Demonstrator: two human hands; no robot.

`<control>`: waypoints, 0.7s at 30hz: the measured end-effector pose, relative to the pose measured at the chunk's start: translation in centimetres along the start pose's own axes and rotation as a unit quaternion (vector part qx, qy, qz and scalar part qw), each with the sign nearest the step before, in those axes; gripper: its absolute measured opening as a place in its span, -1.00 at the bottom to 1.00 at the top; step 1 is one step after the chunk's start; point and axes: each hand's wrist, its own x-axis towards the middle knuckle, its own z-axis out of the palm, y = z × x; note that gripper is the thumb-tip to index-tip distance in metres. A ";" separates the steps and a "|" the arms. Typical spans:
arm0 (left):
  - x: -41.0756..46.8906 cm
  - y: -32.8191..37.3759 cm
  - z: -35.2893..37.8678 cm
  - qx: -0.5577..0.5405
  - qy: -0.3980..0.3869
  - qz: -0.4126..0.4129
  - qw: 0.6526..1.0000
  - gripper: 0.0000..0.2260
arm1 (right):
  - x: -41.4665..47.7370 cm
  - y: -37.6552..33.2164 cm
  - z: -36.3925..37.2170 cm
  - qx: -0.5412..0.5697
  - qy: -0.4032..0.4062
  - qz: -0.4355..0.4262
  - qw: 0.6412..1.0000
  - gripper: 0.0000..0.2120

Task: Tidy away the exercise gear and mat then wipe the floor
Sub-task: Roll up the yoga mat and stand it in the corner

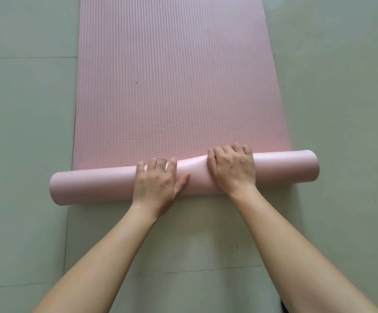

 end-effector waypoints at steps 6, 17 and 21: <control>4.6 -1.9 -0.7 -0.037 -0.020 0.015 0.999 -0.45 | 0.7 0.1 -0.9 0.081 0.157 -0.008 0.984 -0.60; 2.6 -2.3 -1.5 -0.029 0.054 -0.029 0.998 -0.41 | 2.2 0.1 -2.0 0.076 0.058 -0.017 0.995 -0.57; 2.5 -2.2 -2.8 -0.034 0.078 -0.005 0.996 -0.37 | 3.3 0.6 -4.6 0.068 -0.029 -0.024 0.997 -0.50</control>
